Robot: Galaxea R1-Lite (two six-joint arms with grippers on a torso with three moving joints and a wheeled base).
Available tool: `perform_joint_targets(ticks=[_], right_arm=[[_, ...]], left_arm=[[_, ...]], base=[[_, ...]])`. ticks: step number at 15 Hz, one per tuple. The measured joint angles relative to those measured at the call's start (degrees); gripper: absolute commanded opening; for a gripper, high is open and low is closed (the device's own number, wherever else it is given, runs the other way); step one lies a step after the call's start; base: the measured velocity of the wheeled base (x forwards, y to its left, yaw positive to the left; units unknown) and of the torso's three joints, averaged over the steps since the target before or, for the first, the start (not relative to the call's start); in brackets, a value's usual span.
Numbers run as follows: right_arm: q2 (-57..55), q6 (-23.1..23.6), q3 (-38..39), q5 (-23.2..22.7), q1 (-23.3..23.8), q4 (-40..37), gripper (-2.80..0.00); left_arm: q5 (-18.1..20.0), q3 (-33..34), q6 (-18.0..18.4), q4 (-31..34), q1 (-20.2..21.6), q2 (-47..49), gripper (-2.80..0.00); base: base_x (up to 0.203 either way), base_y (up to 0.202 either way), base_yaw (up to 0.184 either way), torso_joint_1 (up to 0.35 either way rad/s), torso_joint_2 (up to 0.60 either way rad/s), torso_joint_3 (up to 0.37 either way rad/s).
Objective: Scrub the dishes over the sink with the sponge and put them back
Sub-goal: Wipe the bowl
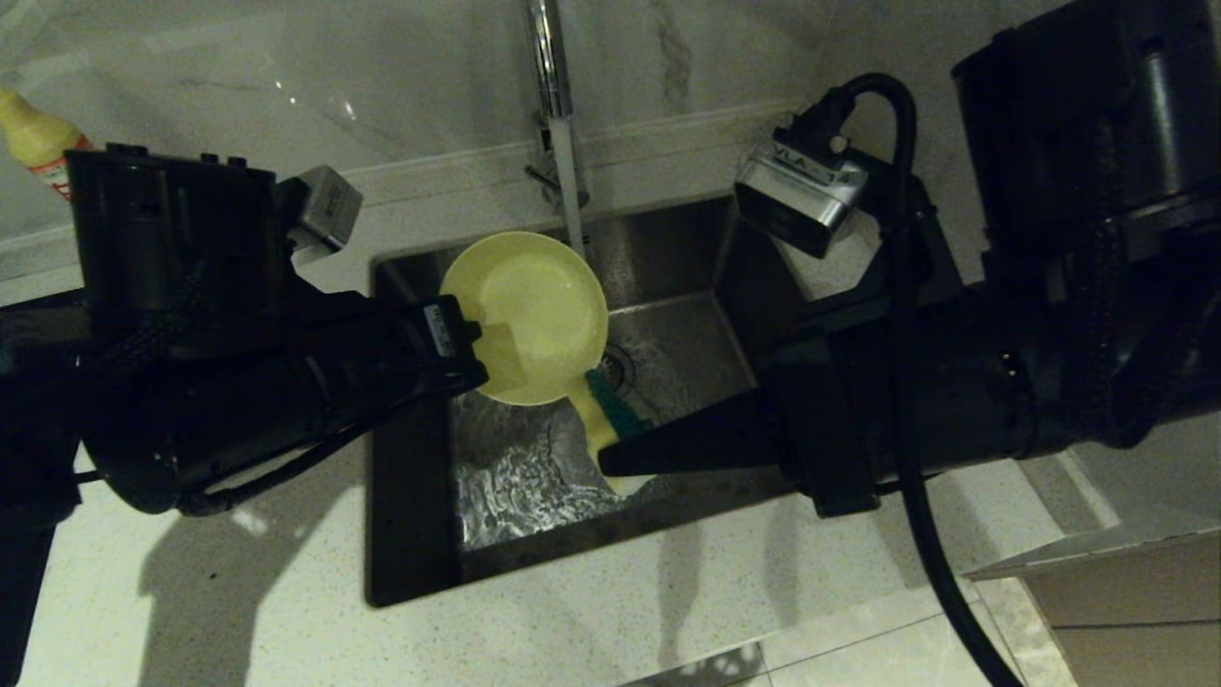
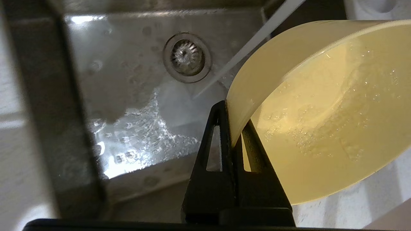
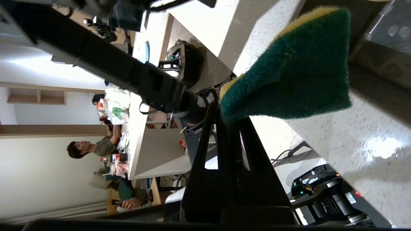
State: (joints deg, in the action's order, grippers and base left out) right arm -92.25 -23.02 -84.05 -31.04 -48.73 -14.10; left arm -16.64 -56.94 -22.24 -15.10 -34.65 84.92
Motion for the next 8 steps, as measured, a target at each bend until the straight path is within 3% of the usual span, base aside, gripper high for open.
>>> perform_joint_targets(ticks=[8], right_arm=[[-5.9, 0.1, -4.1, 0.4, 0.6, 0.3, -2.8]], left_arm=[[-2.7, 1.4, 0.2, -2.3, -3.4, 3.8, -2.8]], base=[[0.0, 0.0, 0.0, 0.0, 0.0, 0.0]])
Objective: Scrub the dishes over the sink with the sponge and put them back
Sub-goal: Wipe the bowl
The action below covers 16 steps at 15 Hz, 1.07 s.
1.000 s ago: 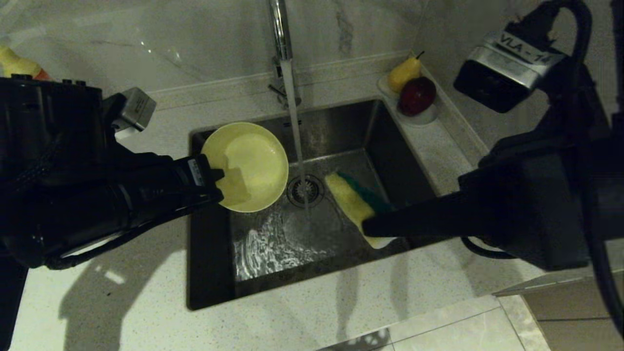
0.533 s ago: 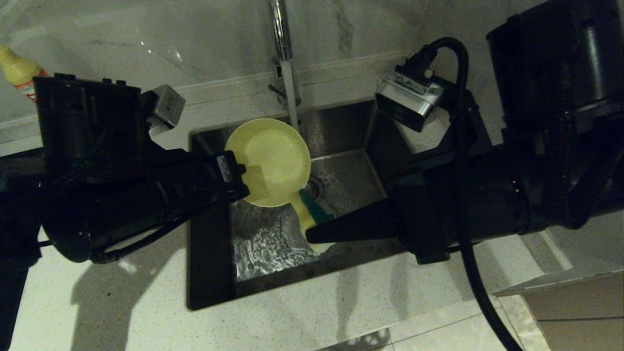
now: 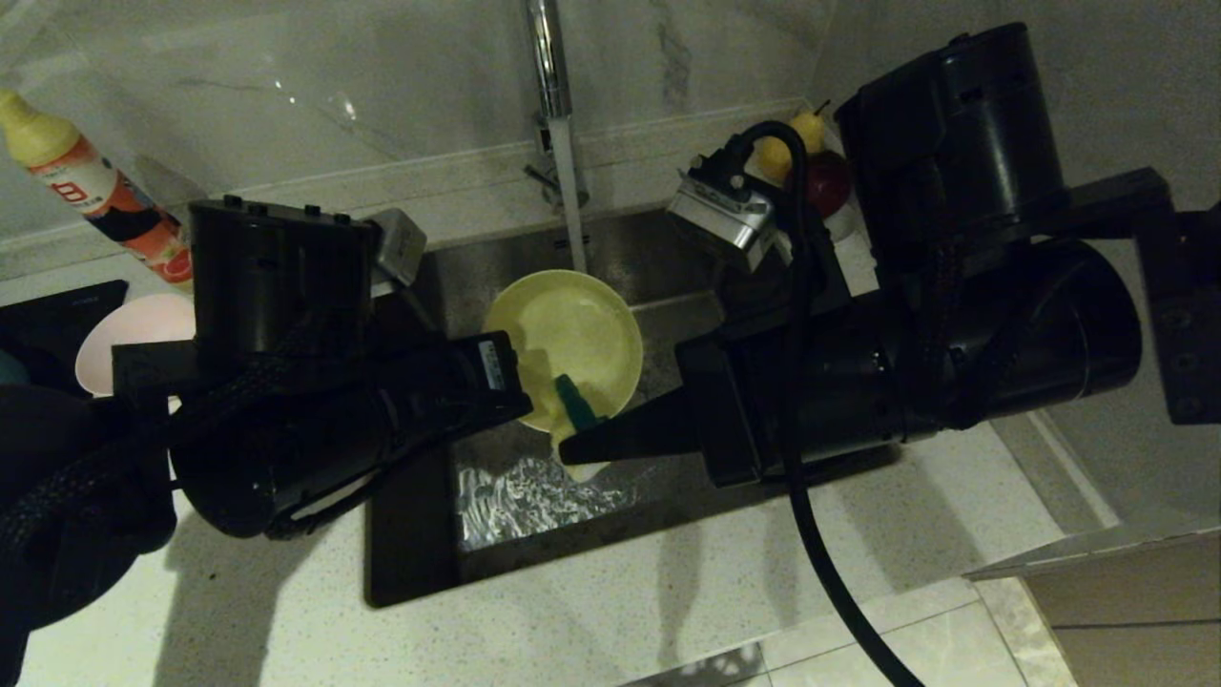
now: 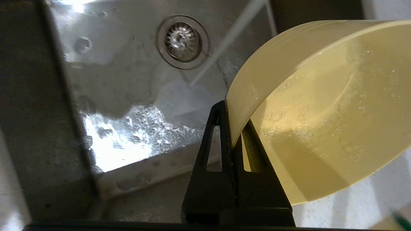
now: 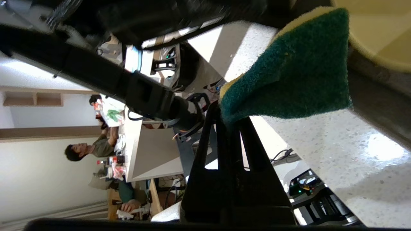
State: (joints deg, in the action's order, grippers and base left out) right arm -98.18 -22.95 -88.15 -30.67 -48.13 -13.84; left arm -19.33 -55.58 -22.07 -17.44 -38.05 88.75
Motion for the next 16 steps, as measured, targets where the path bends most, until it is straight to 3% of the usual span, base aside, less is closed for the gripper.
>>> perform_joint_targets(ticks=[5, 16], right_arm=[[-2.8, 0.1, -2.1, 2.1, 1.0, 1.5, -2.8], [-7.5, 0.3, -6.9, 2.2, 3.8, 1.1, -2.8]], left_arm=[[-0.4, 3.3, 0.1, -2.1, -1.6, -1.2, -2.8], [0.7, 4.6, -0.1, -2.1, -2.4, -2.6, -2.8]], base=[[0.0, 0.0, 0.0, 0.0, 0.0, 0.0], [0.0, 0.0, 0.0, 0.0, 0.0, 0.0]])
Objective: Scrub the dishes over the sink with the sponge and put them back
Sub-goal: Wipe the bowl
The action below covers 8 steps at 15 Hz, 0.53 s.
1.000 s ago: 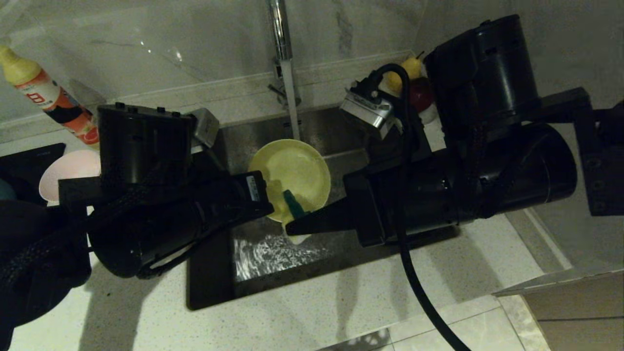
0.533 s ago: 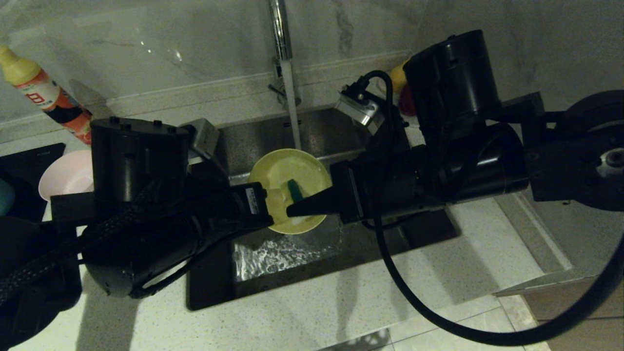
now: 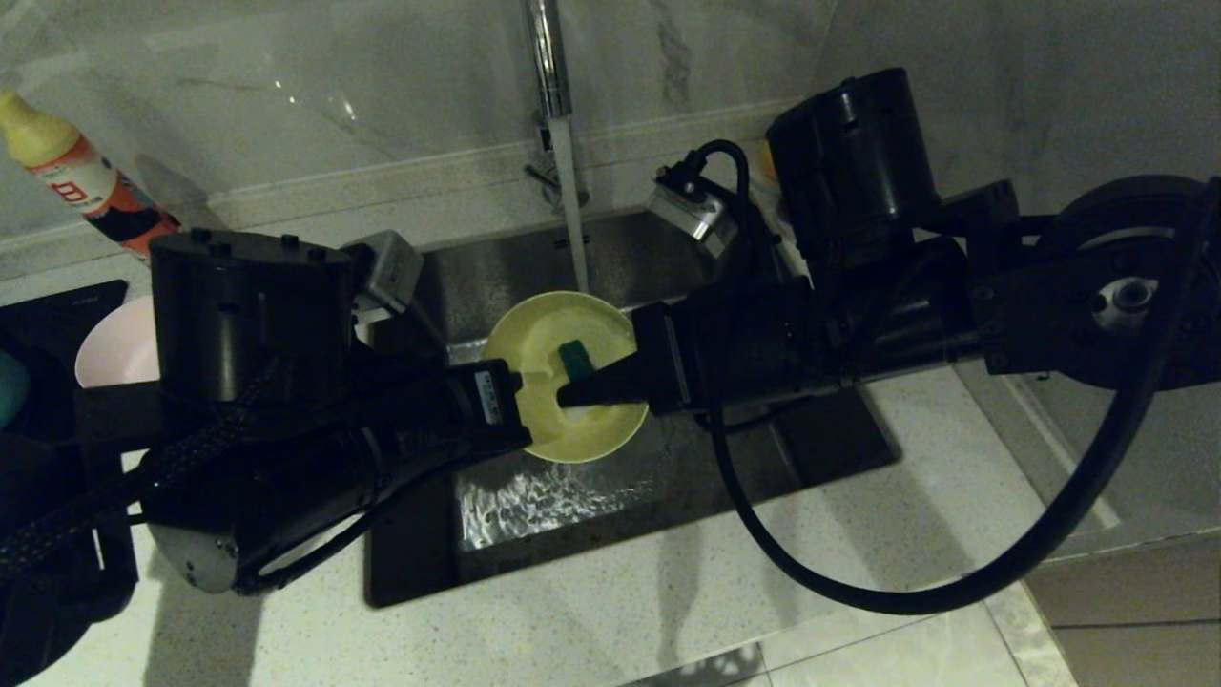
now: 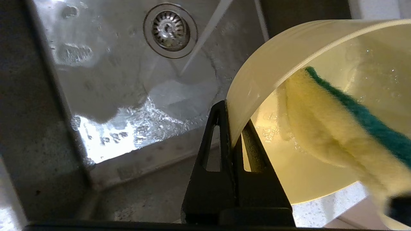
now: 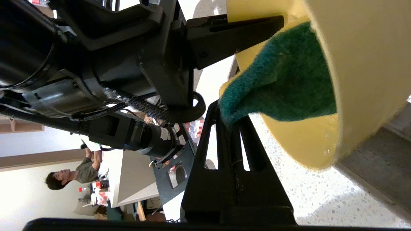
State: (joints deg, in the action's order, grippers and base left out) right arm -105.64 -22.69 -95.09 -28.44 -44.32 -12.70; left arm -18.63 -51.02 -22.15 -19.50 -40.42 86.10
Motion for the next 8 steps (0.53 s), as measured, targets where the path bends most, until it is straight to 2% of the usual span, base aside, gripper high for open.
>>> perform_joint_targets(ticks=[8], right_arm=[[-1.2, 0.2, -2.3, 0.0, -0.8, 0.1, -2.8]], left_arm=[[0.0, 1.7, -0.4, 0.0, -0.1, 0.0, -2.8]], base=[[0.0, 0.0, 0.0, 0.0, 0.0, 0.0]])
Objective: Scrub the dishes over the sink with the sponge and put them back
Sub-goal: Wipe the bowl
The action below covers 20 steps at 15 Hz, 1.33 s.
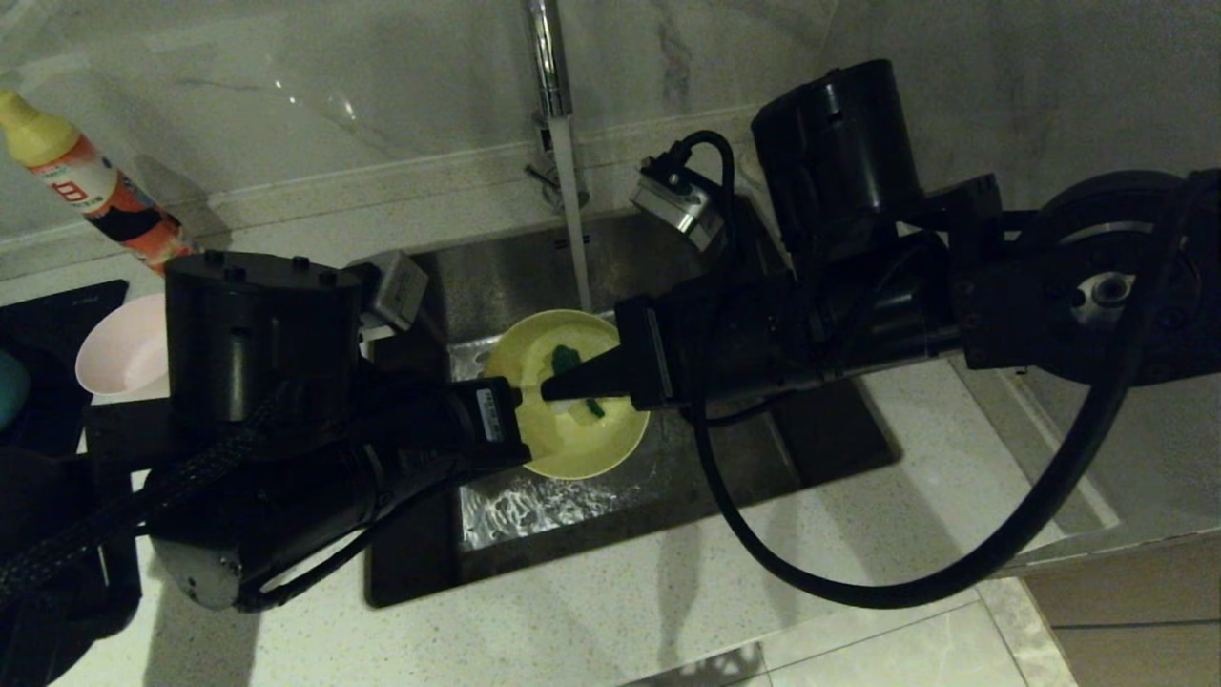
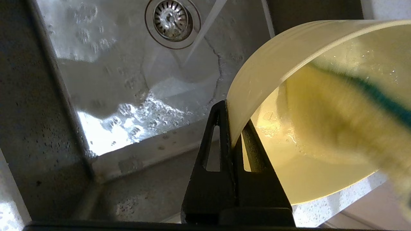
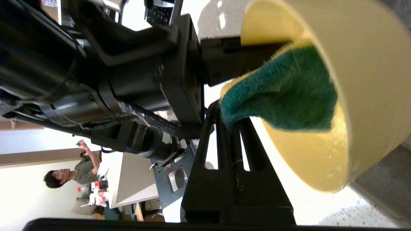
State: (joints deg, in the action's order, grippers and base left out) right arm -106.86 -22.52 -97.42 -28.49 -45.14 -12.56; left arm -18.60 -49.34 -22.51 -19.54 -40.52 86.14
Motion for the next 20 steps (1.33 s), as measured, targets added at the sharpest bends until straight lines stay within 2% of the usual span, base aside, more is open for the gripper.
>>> perform_joint_targets(ticks=[6, 14, 20], right_arm=[[0.9, 0.0, -1.5, 0.0, 0.6, -0.8, -2.8], [3.9, 1.1, 3.1, 0.0, 2.0, -3.2, -2.8], [4.3, 1.0, 3.7, 0.0, -1.7, -3.2, -2.8]], left_arm=[[-0.1, 1.6, 0.0, 0.0, 0.0, -0.7, -2.8], [-0.2, 2.0, -0.4, 0.0, 0.7, -2.5, -2.8], [-0.3, 1.2, -1.5, -0.1, 1.5, -3.2, -2.8]], base=[[0.0, 0.0, 0.0, 0.0, 0.0, 0.0], [0.0, 0.0, 0.0, 0.0, 0.0, 0.0], [0.0, 0.0, 0.0, 0.0, 0.0, 0.0]])
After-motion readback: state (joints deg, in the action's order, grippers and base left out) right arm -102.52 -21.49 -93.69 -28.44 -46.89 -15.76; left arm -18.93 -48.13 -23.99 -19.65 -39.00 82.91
